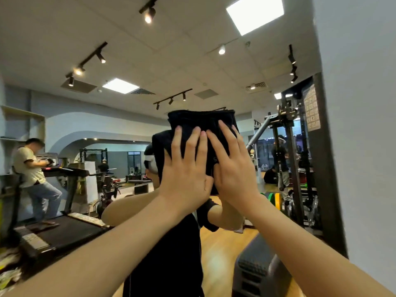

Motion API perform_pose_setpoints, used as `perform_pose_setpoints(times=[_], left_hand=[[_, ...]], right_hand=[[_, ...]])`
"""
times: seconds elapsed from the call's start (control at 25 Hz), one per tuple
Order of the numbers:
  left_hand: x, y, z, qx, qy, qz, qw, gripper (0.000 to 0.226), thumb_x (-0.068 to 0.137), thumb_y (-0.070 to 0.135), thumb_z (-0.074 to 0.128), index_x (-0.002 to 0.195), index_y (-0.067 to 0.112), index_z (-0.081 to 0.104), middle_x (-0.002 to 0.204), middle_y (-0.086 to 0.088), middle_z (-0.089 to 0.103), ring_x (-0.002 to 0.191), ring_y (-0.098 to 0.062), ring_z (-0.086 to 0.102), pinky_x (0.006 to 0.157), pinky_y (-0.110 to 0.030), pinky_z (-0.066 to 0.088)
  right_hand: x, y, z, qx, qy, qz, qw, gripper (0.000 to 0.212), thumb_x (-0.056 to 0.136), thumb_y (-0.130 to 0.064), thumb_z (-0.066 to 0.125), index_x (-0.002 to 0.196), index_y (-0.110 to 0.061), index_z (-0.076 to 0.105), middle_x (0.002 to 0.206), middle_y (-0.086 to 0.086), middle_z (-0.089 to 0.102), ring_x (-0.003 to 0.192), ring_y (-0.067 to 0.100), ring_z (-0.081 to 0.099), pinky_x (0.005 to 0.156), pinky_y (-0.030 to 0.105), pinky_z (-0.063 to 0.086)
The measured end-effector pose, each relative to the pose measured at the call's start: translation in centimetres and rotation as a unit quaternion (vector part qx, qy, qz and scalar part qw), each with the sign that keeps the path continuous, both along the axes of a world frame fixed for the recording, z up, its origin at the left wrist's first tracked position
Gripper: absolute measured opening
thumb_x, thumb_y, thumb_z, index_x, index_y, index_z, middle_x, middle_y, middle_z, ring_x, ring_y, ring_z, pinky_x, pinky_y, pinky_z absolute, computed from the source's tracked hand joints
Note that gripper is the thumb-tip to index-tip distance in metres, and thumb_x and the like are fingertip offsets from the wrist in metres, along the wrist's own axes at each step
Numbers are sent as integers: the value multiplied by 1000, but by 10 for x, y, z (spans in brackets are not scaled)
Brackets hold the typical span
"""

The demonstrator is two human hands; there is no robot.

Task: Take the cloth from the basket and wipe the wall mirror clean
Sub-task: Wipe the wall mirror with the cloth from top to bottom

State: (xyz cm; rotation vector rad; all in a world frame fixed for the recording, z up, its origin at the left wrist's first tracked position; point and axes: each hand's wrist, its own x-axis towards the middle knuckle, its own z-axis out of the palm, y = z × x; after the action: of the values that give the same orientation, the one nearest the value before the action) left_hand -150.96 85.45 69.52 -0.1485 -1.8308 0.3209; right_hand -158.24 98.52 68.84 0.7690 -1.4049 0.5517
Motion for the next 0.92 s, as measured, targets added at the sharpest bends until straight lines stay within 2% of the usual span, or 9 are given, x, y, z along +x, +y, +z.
perform_pose_setpoints(times=[0.28,0.48,0.6,0.72,0.8,0.92], left_hand=[[-85,152,27,-23,-1,-10,1000,80,86,41,30,159,6,29,163,-17,28,152,-46,18,110,-71,39],[-126,226,28,-17,4,-16,1000,81,86,43,25,160,9,24,166,-15,25,154,-46,17,115,-71,31],[-133,238,27,-13,10,-28,999,81,87,44,21,160,8,23,165,-16,25,153,-47,19,117,-71,30],[-136,237,27,-18,11,-48,999,80,89,43,26,160,7,22,165,-16,25,153,-47,19,118,-71,27],[-139,237,17,-27,12,-67,997,80,88,43,25,160,8,24,165,-16,26,153,-46,20,118,-70,27],[-141,243,-19,-19,6,-95,995,80,88,41,32,160,8,25,165,-15,27,153,-45,20,118,-69,28]], right_hand=[[-78,151,22,-30,-21,-42,998,62,94,-10,40,156,-15,45,167,10,31,153,36,33,106,55,54],[-112,223,26,-33,-31,-70,997,64,92,0,50,154,-15,47,165,11,35,146,32,41,96,43,59],[-121,236,28,-31,-32,-64,997,60,94,2,51,153,-12,50,164,14,36,145,32,42,103,37,51],[-122,235,25,-51,-43,-53,996,59,94,3,49,152,-10,51,164,15,37,145,32,41,114,19,32],[-121,236,11,-63,-52,-45,996,60,93,4,48,151,-9,51,163,16,36,143,32,41,117,9,20],[-120,242,-26,-61,-70,-52,994,59,95,5,54,152,-9,48,163,17,35,142,33,41,119,10,19]])
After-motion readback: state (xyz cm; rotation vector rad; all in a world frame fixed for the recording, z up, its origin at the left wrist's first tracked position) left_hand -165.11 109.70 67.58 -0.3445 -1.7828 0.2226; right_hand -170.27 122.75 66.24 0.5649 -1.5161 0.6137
